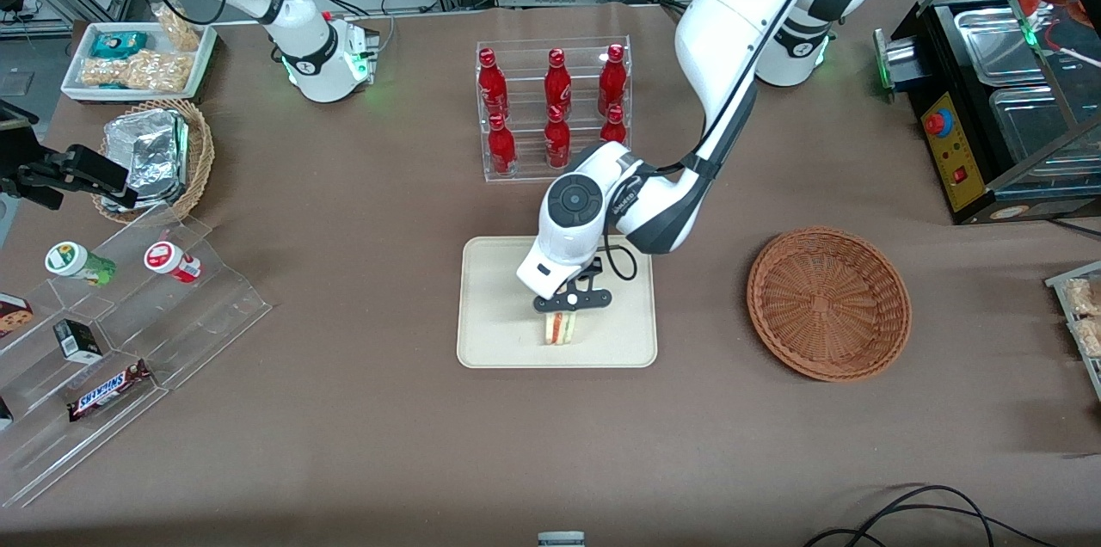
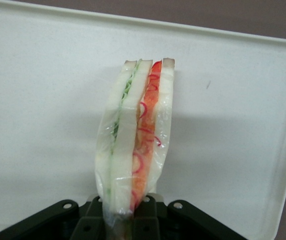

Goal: Place sandwich from basket to tray
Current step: 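Lower the sandwich onto the tray and open the left gripper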

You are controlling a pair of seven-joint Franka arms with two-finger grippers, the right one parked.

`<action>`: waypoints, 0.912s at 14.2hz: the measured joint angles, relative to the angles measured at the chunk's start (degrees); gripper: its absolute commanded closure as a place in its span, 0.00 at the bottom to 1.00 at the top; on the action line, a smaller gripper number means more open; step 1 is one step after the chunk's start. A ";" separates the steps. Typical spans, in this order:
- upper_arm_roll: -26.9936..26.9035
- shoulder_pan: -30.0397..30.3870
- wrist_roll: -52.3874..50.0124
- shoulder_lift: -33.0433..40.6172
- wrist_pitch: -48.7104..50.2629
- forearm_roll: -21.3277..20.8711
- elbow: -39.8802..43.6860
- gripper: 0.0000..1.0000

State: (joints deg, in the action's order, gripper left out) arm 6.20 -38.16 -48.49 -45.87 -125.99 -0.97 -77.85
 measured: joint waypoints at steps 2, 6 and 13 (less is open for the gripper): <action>0.00 -0.26 0.00 -0.50 0.01 0.00 0.00 0.18; 0.18 -0.67 -2.50 -1.26 -0.03 0.00 0.11 0.00; -1.59 -0.88 -4.53 11.51 15.78 -2.11 2.41 0.00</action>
State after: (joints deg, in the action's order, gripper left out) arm 4.62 -39.05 -53.02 -34.36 -110.21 -3.07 -75.44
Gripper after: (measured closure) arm 0.000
